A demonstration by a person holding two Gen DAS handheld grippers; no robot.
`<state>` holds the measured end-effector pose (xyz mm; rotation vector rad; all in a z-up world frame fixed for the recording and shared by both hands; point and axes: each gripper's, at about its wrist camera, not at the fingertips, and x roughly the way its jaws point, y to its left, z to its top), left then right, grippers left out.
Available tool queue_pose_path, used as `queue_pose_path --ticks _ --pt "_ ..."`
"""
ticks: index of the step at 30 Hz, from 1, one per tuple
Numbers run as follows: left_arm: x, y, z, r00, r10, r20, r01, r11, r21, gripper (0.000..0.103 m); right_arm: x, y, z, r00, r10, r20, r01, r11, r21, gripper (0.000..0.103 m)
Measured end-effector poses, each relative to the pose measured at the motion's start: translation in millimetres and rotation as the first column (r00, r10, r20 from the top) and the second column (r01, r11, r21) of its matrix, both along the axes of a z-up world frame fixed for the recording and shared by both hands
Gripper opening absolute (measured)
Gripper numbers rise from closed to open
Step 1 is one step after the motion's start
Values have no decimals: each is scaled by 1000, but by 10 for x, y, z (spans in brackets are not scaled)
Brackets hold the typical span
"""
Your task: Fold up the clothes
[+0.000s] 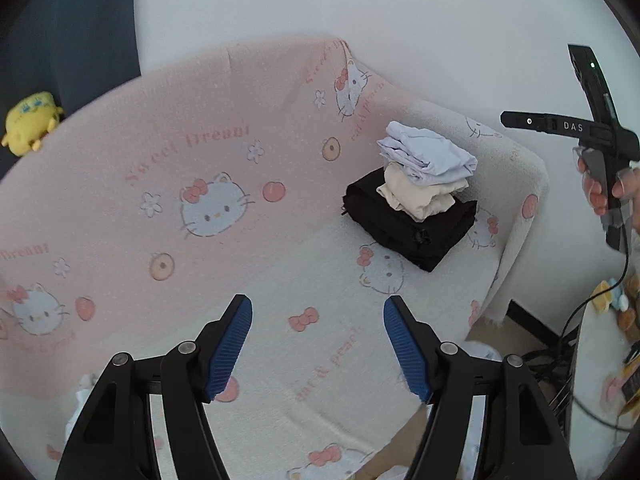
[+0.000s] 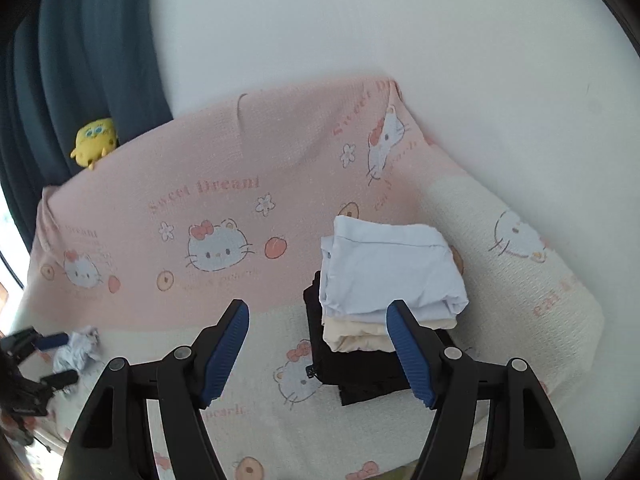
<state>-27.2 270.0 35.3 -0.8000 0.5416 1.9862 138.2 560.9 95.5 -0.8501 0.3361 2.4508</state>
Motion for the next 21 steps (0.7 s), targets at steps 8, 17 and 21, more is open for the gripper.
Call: queue_pose_path --ticks 8,17,21 --pt "205 -482 145 987 -51 -155 45 998 -38 66 134 -723 336 999 29 12 -31 992 120 74" --pt "21 -549 178 1000 1 31 -5 990 144 66 101 -1107 387 997 -35 63 22 980 196 76" --pt "56 -488 307 999 37 24 -43 957 286 73 19 -1080 308 982 -122 145 82 964 252 76"
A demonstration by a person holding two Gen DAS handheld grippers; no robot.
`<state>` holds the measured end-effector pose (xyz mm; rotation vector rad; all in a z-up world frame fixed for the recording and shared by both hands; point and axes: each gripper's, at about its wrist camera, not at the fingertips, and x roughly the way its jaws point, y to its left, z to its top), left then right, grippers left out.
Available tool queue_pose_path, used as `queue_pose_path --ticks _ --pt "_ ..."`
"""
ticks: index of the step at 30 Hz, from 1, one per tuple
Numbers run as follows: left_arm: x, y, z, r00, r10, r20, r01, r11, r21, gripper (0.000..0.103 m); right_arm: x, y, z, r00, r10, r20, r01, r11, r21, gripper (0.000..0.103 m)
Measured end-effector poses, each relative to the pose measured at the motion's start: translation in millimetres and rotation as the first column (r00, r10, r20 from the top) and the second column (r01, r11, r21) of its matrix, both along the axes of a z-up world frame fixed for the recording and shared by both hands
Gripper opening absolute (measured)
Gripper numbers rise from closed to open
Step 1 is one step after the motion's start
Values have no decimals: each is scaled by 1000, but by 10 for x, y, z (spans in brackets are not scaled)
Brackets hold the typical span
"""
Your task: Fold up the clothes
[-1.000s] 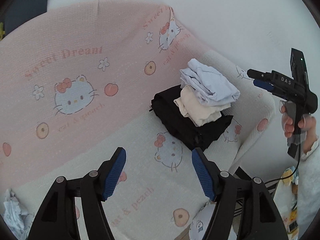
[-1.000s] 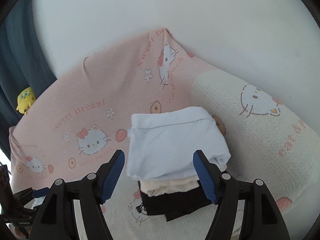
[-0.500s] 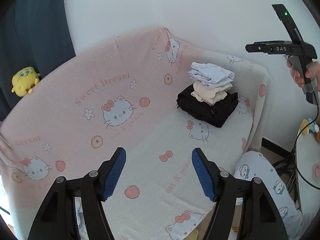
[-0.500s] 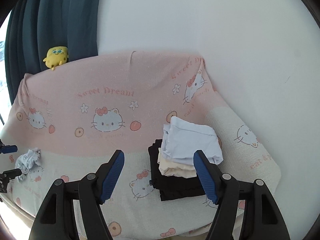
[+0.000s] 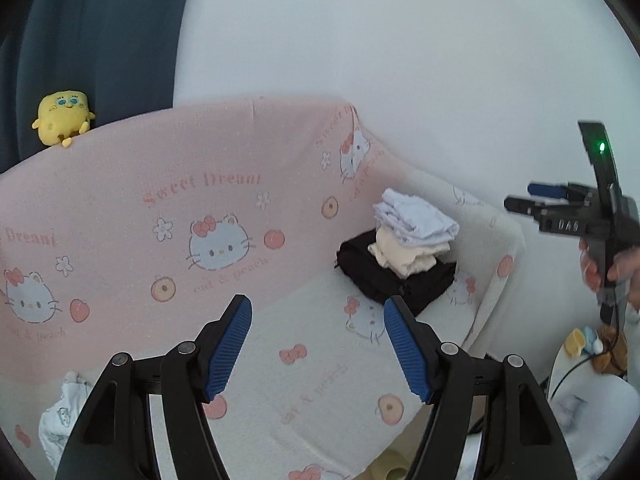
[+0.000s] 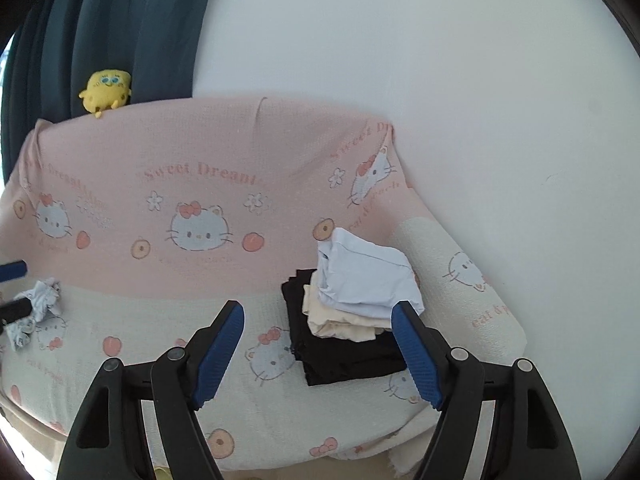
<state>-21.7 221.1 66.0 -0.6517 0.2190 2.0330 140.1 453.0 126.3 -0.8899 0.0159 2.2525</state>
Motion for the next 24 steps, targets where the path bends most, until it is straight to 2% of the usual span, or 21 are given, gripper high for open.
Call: queue_pose_path --ticks 2,4,6,10,13,15,20,24 --pt "37 78 38 1000 -2 -6 2 999 46 87 30 -16 -58 998 -59 37 58 998 38 76" --pt "69 183 52 1000 -15 7 14 997 78 87 92 -60 -112 994 -98 51 95 993 71 76" --pt "76 297 38 999 -26 36 22 995 101 88 198 -131 -168 996 -88 20 87 994 66 76" --pt "130 568 -47 993 -62 96 54 995 83 88 395 -218 -350 994 -110 -1 110 994 -21 77" --pt "213 711 -103 997 -27 72 22 997 72 88 547 -273 -457 993 -119 -5 118 989 -92 77" --pt "261 790 -142 998 -8 63 3 997 71 88 660 -302 -491 988 -151 -20 149 984 -97 77" --pt "407 912 -245 994 -31 107 24 997 68 88 904 -355 -528 973 -226 -45 221 971 -87 77" --pt "545 956 -260 993 -61 100 55 997 61 88 994 -329 -560 968 -247 -44 240 963 -119 77"
